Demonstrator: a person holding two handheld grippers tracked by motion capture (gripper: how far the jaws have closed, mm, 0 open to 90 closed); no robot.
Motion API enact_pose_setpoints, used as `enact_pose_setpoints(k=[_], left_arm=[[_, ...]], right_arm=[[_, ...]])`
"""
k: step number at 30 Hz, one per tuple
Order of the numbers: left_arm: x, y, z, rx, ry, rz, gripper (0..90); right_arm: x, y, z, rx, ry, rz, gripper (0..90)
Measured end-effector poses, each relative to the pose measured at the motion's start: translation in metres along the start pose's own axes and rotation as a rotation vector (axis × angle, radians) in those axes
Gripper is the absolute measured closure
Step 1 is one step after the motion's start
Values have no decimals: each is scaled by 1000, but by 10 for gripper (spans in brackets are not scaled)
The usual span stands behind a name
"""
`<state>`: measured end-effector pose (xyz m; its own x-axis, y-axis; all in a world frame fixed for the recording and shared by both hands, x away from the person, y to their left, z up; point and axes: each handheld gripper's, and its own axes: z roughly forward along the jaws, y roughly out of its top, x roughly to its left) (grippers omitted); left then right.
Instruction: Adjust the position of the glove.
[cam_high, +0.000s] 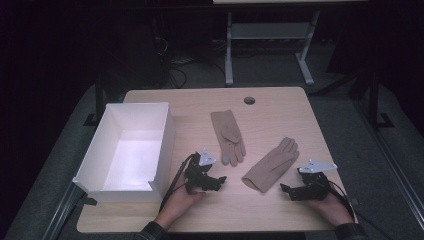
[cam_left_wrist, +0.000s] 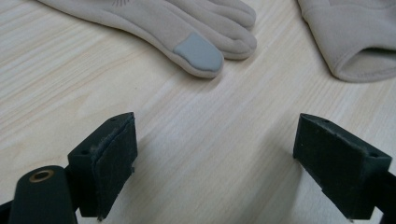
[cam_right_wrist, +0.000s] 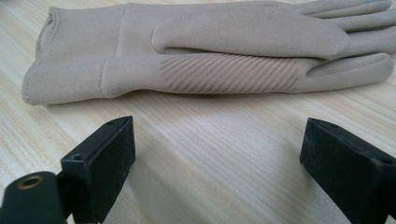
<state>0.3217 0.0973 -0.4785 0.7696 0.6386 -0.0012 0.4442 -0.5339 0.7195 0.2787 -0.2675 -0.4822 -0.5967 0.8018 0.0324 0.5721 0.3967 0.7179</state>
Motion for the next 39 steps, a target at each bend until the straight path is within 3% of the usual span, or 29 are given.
enact_pose_setpoints(k=[4, 7, 9, 10, 16, 18, 19, 25, 32, 39], left_arm=[[3, -3, -3, -1, -29, 27, 131], [7, -6, -7, 4, -69, 67, 132], [7, -7, -8, 4, -72, 74, 134], [7, -8, -9, 4, -74, 75, 134], [8, -10, -11, 2, -91, 89, 135], [8, -10, -12, 2, -91, 92, 135], [8, -11, -13, 4, -92, 100, 134], [7, -11, -13, 2, -91, 95, 132], [7, -11, -13, -1, -84, 86, 132], [7, -11, -13, -1, -83, 84, 131]], right_arm=[[0, 0, 0, 0, 4, -4, 98], [-2, 1, -2, 7, 9, -11, 189], [-2, 2, -4, 19, 14, -10, 210], [-3, 4, -6, 17, 20, -18, 285], [-5, 14, -13, -29, 49, -19, 518], [-5, 16, -13, -26, 56, -23, 555], [-4, 19, -11, -26, 82, -22, 663], [-1, 28, -8, -36, 152, -24, 886], [8, 37, -2, -47, 208, -35, 900], [18, 48, 9, -42, 235, -67, 900]])
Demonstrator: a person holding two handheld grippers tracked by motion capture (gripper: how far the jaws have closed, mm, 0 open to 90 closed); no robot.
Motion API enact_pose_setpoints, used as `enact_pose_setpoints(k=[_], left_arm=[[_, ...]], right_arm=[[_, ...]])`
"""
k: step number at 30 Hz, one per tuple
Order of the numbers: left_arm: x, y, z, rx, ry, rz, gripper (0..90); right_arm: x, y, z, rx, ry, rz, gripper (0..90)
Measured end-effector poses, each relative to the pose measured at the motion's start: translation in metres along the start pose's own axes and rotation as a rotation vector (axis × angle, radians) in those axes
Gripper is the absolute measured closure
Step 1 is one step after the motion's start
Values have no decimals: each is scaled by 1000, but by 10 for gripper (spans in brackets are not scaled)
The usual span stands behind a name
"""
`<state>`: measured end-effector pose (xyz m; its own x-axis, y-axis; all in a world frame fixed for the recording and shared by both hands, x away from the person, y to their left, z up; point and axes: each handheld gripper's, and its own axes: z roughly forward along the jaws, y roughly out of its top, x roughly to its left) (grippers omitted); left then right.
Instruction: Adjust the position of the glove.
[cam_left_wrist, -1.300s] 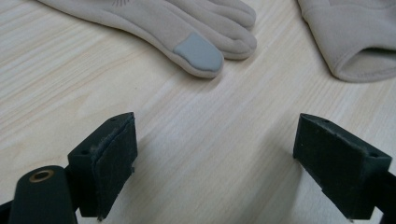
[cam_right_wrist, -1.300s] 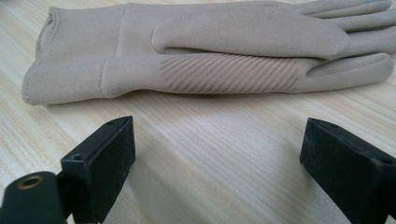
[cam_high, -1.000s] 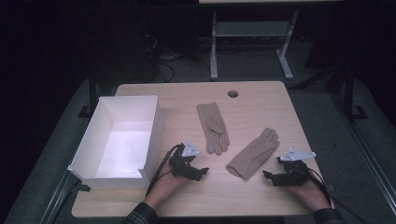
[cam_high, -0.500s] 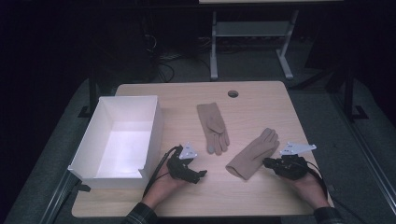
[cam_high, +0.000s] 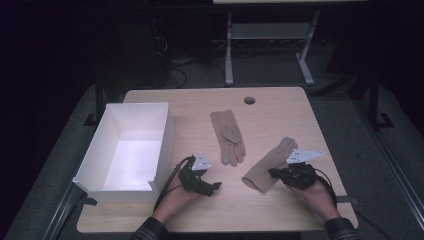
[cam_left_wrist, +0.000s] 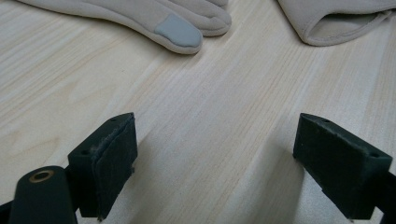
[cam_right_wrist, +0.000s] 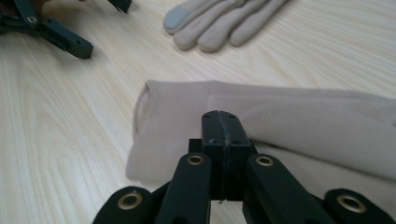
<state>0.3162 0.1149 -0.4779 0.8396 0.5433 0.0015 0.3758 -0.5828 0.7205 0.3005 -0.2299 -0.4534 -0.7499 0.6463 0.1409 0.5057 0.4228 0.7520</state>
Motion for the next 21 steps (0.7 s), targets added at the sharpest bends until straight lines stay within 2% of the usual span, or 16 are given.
enact_pose_setpoints(k=[15, 21], left_arm=[[0, 0, 0, -4, 0, -5, 131], [0, 0, 0, -3, -1, -5, 131]], right_arm=[[16, 23, 25, -12, 52, -36, 900], [19, 28, 39, 9, 65, -49, 900]])
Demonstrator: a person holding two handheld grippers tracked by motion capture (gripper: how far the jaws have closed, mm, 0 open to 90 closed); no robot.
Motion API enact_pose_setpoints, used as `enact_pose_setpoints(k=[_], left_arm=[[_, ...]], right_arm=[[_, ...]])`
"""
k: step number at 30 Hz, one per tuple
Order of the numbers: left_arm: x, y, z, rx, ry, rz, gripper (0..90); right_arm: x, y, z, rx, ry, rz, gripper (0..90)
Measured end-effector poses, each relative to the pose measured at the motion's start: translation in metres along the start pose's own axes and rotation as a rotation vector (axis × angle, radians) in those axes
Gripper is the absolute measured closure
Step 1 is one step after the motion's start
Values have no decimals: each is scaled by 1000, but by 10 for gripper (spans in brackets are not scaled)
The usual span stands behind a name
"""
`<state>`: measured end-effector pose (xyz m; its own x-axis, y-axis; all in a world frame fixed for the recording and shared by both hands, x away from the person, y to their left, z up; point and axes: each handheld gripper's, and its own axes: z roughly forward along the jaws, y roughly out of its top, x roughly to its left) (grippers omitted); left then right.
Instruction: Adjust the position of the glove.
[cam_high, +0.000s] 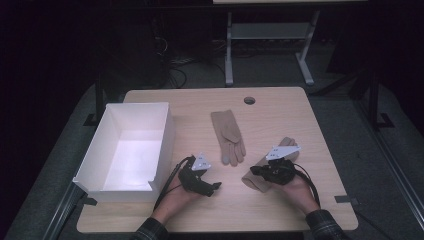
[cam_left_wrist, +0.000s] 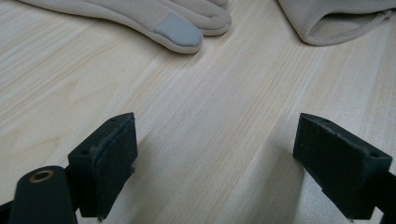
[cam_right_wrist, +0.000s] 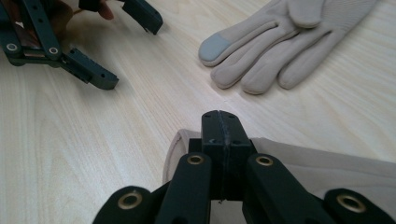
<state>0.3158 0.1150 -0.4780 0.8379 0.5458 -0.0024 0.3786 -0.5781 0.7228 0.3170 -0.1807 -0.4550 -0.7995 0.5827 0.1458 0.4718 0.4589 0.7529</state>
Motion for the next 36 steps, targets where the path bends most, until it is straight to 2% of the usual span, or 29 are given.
enact_pose_setpoints(k=[8, 12, 15, 20, 21, 24, 36], left_arm=[[0, 0, 0, 2, -2, 2, 131], [0, 0, 0, 4, -1, 5, 131], [0, 0, -1, 6, -1, 8, 131], [0, 0, -1, 7, -1, 8, 131], [0, 0, -1, 8, -1, 9, 131], [1, 0, -1, 9, 0, 11, 131], [0, -1, -1, 9, 4, 4, 131]], right_arm=[[4, 1, 16, 40, 9, -10, 900], [5, -1, 19, 77, 6, -7, 900], [4, -3, 20, 85, 13, -7, 900], [4, -5, 16, 98, 17, -10, 900], [3, -7, 15, 99, 20, -23, 900], [3, -9, 11, 99, 20, -11, 900], [1, -29, -16, 128, 3, -9, 900]])
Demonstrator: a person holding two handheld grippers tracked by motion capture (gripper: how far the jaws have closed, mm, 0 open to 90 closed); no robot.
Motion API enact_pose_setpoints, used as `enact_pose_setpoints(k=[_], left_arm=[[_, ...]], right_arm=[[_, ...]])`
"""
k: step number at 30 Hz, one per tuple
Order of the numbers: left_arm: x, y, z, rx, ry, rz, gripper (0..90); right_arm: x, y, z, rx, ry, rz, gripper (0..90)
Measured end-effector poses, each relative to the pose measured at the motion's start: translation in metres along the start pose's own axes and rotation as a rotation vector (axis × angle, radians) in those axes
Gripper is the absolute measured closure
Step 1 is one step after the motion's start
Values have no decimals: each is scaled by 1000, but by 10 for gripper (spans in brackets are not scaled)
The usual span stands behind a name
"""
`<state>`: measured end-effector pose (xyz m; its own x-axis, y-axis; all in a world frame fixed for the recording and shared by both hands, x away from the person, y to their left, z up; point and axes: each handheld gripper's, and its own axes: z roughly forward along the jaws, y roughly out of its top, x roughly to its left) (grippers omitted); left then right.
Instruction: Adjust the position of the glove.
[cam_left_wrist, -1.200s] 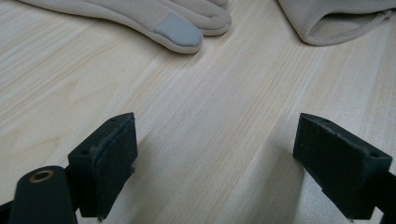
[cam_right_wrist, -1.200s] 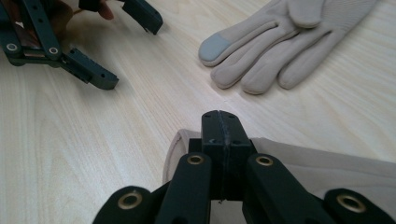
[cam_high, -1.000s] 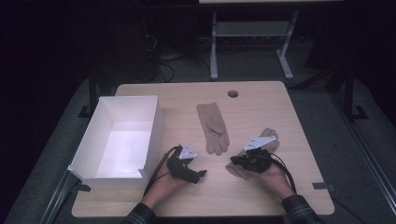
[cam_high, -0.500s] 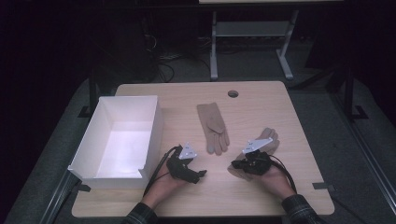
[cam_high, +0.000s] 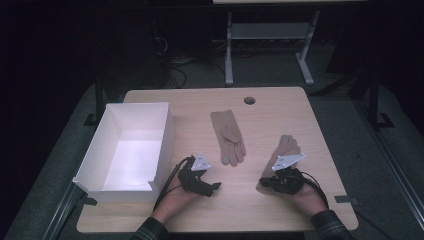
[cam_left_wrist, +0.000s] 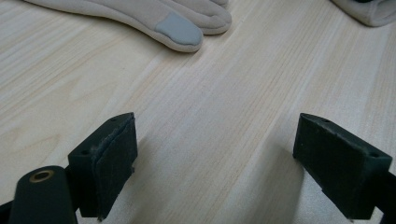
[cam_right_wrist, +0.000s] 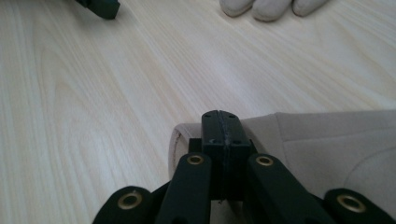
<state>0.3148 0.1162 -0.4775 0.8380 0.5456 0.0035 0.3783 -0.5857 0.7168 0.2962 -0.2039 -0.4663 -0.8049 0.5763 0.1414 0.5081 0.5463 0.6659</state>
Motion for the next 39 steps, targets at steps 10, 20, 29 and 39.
enact_pose_setpoints(k=[10, 20, 29, 39], left_arm=[[0, 0, 0, 1, 2, 7, 132], [0, 0, 0, 1, 0, 3, 132], [0, 0, 1, -7, -1, -4, 131], [-1, 0, 1, -7, -2, -13, 132]], right_arm=[[-3, -21, -22, 15, -15, 19, 900], [-9, -30, -40, -17, -38, 52, 900], [-47, -10, -37, -84, -139, 117, 900], [-65, -4, -17, -12, -202, 117, 900]])
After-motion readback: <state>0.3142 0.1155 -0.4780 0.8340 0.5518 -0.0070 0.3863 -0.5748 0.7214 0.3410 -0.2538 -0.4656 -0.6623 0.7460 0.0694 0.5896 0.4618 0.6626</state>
